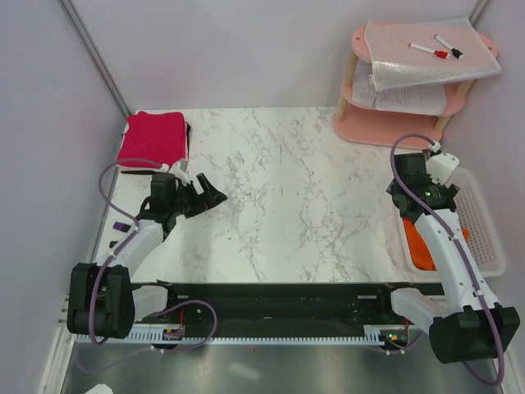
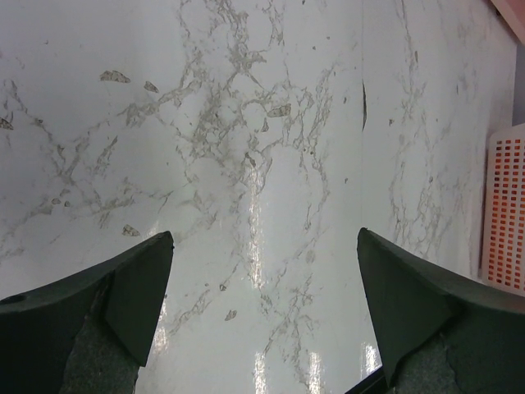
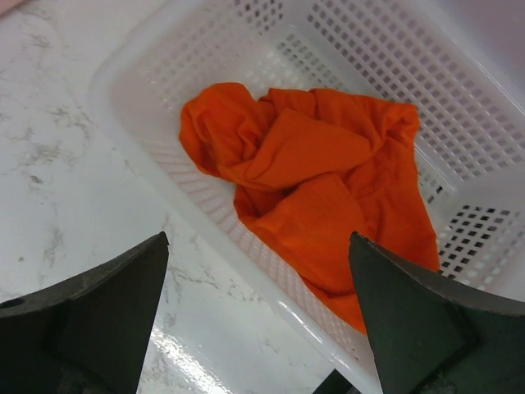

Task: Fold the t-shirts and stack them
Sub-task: Grab crumpled tshirt from bin with the right arm

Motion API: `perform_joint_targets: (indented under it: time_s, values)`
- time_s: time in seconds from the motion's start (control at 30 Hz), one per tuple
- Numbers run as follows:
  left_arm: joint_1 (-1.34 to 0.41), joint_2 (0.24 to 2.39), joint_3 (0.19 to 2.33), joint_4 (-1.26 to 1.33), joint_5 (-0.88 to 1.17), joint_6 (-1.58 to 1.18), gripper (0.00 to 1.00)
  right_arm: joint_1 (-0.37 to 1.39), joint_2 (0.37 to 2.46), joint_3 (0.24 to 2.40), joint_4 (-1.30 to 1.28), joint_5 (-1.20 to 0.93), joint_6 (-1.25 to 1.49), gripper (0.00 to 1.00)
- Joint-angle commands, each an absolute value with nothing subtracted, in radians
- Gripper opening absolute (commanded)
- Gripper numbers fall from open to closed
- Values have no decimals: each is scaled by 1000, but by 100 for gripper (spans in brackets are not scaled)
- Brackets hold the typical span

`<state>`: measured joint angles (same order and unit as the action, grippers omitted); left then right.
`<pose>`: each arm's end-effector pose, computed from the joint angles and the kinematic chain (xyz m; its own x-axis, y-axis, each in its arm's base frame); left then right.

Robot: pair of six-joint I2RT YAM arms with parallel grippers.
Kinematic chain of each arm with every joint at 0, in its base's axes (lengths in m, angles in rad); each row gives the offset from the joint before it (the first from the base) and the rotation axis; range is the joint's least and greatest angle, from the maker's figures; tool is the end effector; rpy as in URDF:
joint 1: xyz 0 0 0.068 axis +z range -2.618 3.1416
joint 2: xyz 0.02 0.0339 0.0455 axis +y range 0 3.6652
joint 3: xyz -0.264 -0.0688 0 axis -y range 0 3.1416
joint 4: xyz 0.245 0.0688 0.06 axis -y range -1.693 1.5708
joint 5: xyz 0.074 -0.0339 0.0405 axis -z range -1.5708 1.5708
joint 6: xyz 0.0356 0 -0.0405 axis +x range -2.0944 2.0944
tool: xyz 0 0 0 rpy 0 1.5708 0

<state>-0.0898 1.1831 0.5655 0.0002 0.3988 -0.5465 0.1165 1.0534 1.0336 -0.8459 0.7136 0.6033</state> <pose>0.2396 -0.0354 0.2031 -0.6994 -0.4179 -0.5798 0.0404 0.7869 -0.6158 0.2023 0.0002 0.3212 -0.4337 0.3811 -0.8165 0.7038 0.7092 -0.0428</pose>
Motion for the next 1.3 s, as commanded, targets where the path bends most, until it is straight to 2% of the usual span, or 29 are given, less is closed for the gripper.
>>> perform_joint_targets:
  time_s: [0.0,0.23,0.37,0.57,0.9,1.0,1.03,1.1,1.13,1.17,1.27]
  values:
    - [-98,1204,560,51,410,-572,100,40,1065,1042,-973,738,687,98]
    - [-106,1204,555,52,410,-565,100,-197,1169,977,-859,586,597,98]
    - [-107,1213,558,51,405,-558,100,-273,1244,922,-782,468,561,98]
    - [-109,1218,563,49,397,-549,100,-305,1342,874,-690,426,569,98]
    - [-114,1218,566,32,390,-538,100,-319,1477,864,-568,471,598,98]
    - [-115,1216,568,31,385,-537,100,-328,1496,868,-535,459,617,95]
    - [-115,1216,569,26,385,-537,100,-331,1505,870,-510,456,615,90]
    - [-117,1216,571,23,385,-535,100,-344,1535,873,-489,434,612,68]
    - [-118,1215,574,15,384,-534,100,-351,1545,876,-483,417,606,31]
    - [-118,1212,574,14,379,-531,100,-359,1551,877,-480,391,604,16]
    - [-121,1201,572,6,371,-526,100,-373,1539,877,-474,393,597,8]
